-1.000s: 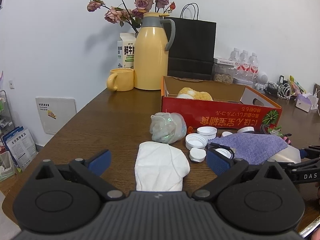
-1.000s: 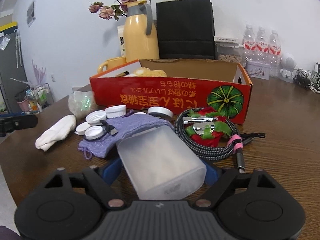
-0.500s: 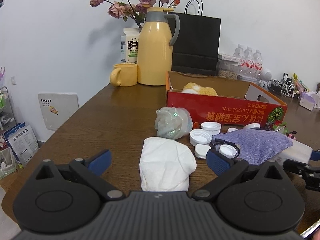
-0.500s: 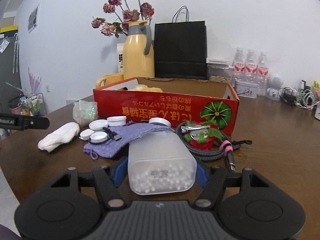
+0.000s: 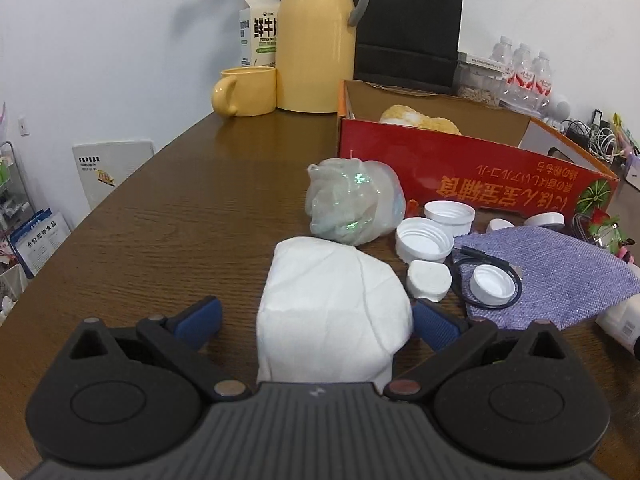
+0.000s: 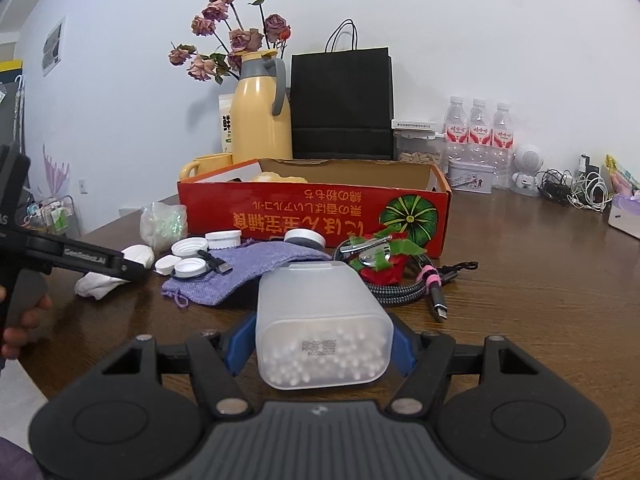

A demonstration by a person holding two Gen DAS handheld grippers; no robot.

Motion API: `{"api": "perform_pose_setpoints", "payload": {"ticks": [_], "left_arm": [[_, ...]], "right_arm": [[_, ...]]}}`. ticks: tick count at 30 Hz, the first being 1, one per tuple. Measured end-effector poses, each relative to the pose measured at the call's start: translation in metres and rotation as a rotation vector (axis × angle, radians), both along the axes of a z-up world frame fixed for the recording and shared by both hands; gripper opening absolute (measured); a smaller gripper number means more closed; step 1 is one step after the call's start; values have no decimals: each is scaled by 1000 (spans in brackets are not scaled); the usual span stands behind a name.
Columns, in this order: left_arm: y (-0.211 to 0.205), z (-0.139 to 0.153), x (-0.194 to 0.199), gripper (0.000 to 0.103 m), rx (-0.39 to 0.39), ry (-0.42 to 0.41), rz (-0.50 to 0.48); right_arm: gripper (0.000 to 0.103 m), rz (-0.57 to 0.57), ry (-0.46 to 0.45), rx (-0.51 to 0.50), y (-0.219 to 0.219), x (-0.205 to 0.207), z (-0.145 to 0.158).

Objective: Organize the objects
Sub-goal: 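Grasp the white tissue with the left tool while the right tool grasps the clear bead box, then carry the tissue with the left tool toward the box while the right tool carries the bead box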

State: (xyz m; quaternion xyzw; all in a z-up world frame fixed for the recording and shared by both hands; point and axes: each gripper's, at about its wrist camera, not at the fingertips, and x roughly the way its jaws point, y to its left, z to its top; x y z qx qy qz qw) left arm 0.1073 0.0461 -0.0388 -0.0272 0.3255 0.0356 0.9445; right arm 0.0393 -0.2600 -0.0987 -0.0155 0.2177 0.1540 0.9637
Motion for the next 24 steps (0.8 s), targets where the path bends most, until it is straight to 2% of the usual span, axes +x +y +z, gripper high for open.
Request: {"api": "perform_pose_setpoints", "payload": {"ticks": [3, 6, 9, 13, 19, 24], "left_arm": [[2, -1, -2, 101, -9, -5, -2], [3, 2, -9, 69, 2, -39, 14], [6, 4, -16, 66, -37, -53, -10], [6, 13, -27, 54, -38, -95, -12], [6, 28, -37, 42, -41, -141, -23], [4, 38, -43, 42, -41, -175, -34]], "right_arm": [[66, -3, 5, -7, 1, 1, -1], [66, -3, 3, -7, 2, 0, -1], [66, -2, -3, -9, 1, -1, 1], [65, -1, -20, -10, 0, -6, 4], [64, -1, -61, -5, -3, -14, 13], [64, -8, -90, 2, -5, -18, 21]]}}
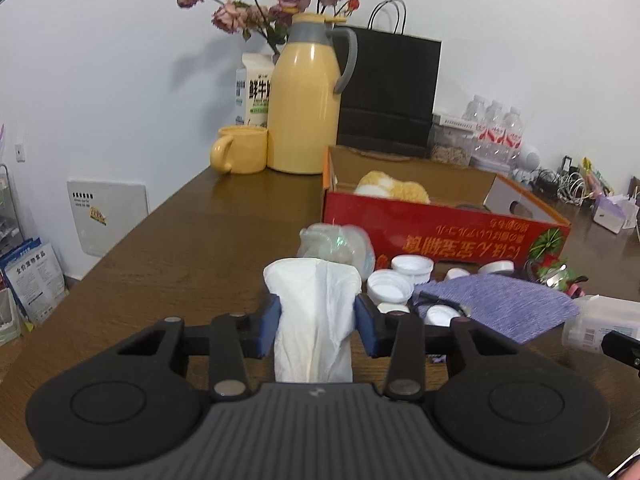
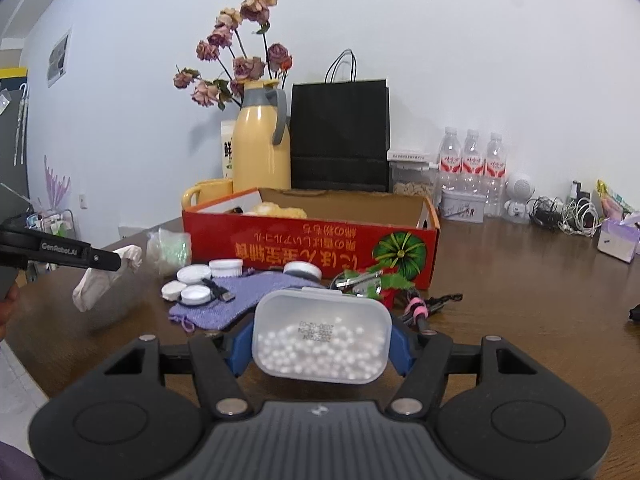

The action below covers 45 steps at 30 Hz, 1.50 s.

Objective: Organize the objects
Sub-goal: 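Carry the tissue with the left tool toward the box while the right tool carries the bead box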

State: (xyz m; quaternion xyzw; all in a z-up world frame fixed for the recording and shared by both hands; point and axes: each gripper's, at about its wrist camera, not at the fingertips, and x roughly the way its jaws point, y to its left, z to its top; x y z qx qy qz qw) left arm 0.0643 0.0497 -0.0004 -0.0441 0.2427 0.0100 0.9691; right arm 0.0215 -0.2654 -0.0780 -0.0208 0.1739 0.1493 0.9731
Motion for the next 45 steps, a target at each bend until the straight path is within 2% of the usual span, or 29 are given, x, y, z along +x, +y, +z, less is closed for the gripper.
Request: {"api": "perform_pose_setpoints", "payload": {"ticks": [6, 11, 17, 22, 28, 33, 35, 38, 43, 45], "left_arm": [[-6, 18, -5, 42, 10, -59, -22], [-18, 40, 6, 42, 15, -118, -51], [-42, 67, 44, 43, -7, -177, -94], [-64, 81, 86, 44, -35, -203, -96], [-89, 74, 150, 44, -61, -160, -74], [-101, 58, 200, 43, -85, -117, -22], [-103, 48, 212, 43, -90, -109, -12], [-107, 31, 218, 43, -42, -64, -32], [-103, 27, 216, 44, -29, -61, -32], [-102, 27, 213, 51, -30, -68, -34]], "right_arm": [[64, -16, -69, 10, -6, -4, 17], [64, -18, -139, 9, -5, 8, 37], [64, -8, -223, 21, 4, 40, 62], [64, -30, -252, 32, 12, 88, 77], [64, -83, -198, 58, 16, 165, 76], [64, -120, -100, 50, 21, 226, 59], [64, -133, -73, 48, 23, 238, 48], [64, -120, -34, 26, 25, 243, 35], [65, -102, 32, 15, 27, 245, 26], [65, -94, 44, 14, 27, 243, 24]]}}
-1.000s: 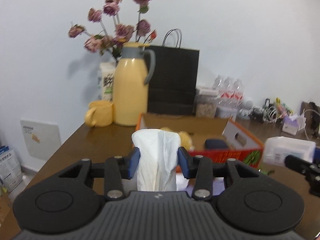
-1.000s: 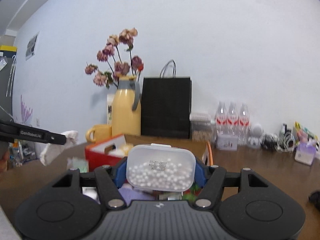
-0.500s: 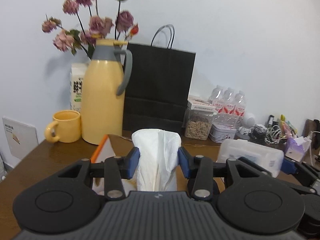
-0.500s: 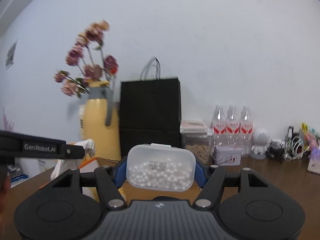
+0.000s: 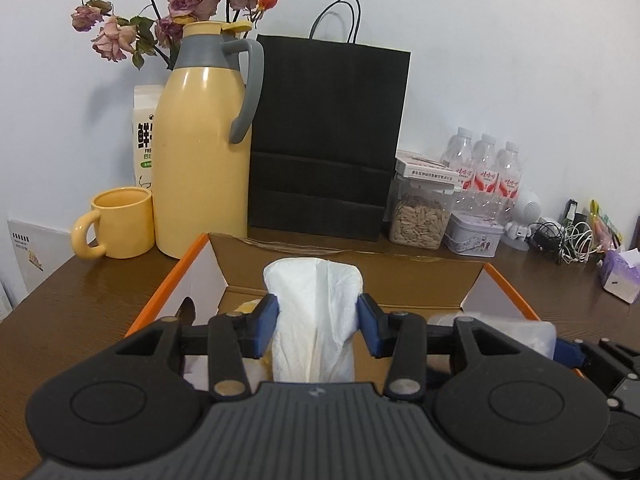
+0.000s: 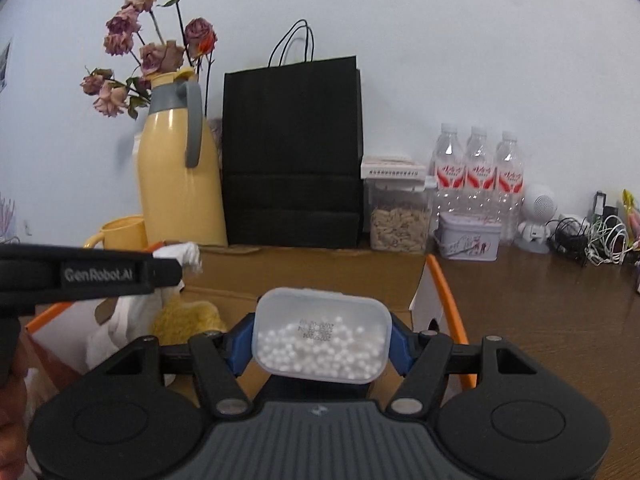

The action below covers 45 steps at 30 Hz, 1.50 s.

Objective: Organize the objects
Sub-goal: 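Carry the tissue with the left tool toward the box while the right tool carries the bead box, then release the tissue into the box with the left tool while the right tool releases the bead box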

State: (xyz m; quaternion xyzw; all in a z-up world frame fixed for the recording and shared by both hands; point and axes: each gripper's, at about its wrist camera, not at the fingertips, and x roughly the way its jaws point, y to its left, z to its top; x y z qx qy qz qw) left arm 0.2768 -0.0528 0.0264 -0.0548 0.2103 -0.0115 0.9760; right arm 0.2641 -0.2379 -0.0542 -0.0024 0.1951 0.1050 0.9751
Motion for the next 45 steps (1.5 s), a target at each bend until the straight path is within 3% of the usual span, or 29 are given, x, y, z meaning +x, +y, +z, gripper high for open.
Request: {"api": "perform_pose_setpoints", "payload": {"ticks": [2, 3, 4, 5, 6, 23, 36, 45], "left_arm": [[0, 0, -4, 66, 0, -11, 6], [0, 0, -7, 76, 2, -22, 7], [0, 1, -10, 83, 6, -29, 9], [0, 2, -13, 89, 8, -41, 13], [0, 3, -16, 103, 4, -54, 19], [9, 6, -37, 103, 2, -101, 29], [19, 19, -76, 103, -4, -163, -4], [37, 27, -107, 103, 18, -166, 7]], "right_arm": [[66, 5, 18, -4, 1, 0, -2], [76, 9, 28, -6, 1, -1, -2], [94, 13, 31, -4, 2, -2, -2], [100, 12, 25, -2, 2, -4, -2], [102, 3, 13, -6, 2, -7, -2], [103, -22, -29, 35, -9, -21, 9], [103, 15, -101, 46, -20, -63, 28], [103, 1, -74, 27, -35, -89, 32]]}}
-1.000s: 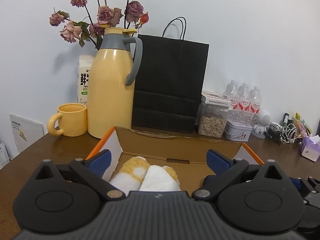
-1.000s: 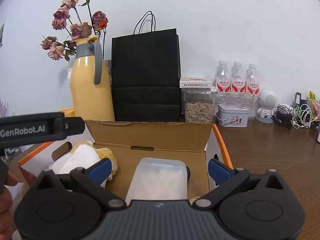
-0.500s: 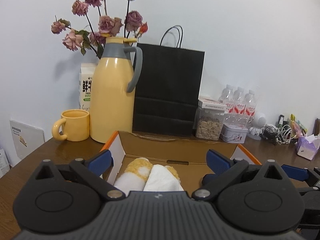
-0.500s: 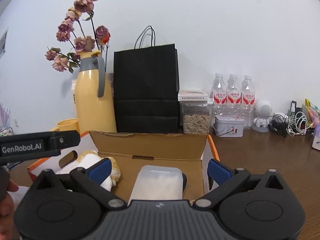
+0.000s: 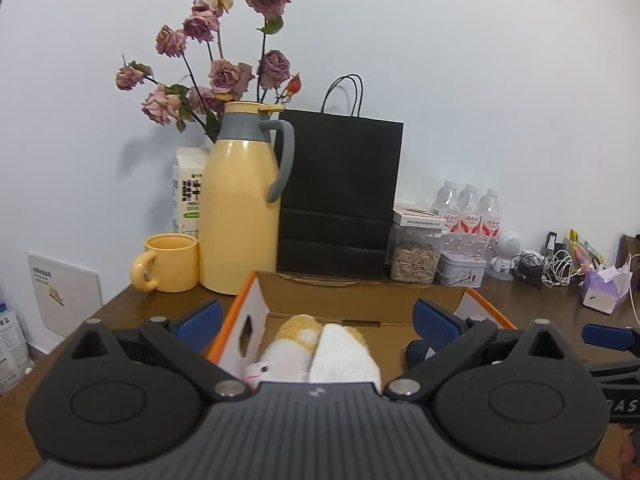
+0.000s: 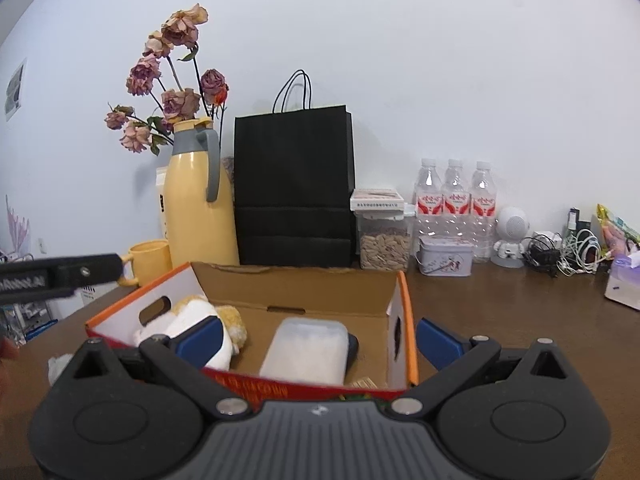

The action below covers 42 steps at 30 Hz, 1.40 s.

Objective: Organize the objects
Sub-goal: 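Release the tissue into the box with the left tool while the right tool releases the bead box, then grasp the clear plastic bag with the left tool while the right tool grasps the red rose ornament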

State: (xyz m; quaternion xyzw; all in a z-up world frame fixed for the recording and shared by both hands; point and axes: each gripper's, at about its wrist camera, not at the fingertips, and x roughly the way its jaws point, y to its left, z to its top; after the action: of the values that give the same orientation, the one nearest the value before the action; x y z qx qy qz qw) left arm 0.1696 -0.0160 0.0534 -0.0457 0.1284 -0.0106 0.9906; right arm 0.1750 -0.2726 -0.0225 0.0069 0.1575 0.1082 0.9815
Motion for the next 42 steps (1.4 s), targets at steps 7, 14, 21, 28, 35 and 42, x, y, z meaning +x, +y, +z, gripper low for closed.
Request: {"api": "perform_pose_setpoints", "payload": {"ticks": [7, 14, 21, 28, 35, 42], "left_arm": [[22, 1, -22, 103, 17, 17, 28], [40, -7, -39, 103, 44, 69, 48], [56, -23, -53, 103, 53, 134, 57], [66, -27, -64, 103, 51, 154, 71], [74, -30, -73, 103, 44, 164, 88], [76, -30, -74, 103, 42, 164, 81]], "right_arm": [[103, -10, 59, -33, -16, -24, -9], [103, -18, 152, -71, -33, -43, -33], [103, 33, 248, -85, -33, -50, -60], [103, 67, 286, -100, -19, -32, -68], [96, 86, 254, -87, -16, -24, -64], [68, 134, 251, -94, -6, -13, -63]]}}
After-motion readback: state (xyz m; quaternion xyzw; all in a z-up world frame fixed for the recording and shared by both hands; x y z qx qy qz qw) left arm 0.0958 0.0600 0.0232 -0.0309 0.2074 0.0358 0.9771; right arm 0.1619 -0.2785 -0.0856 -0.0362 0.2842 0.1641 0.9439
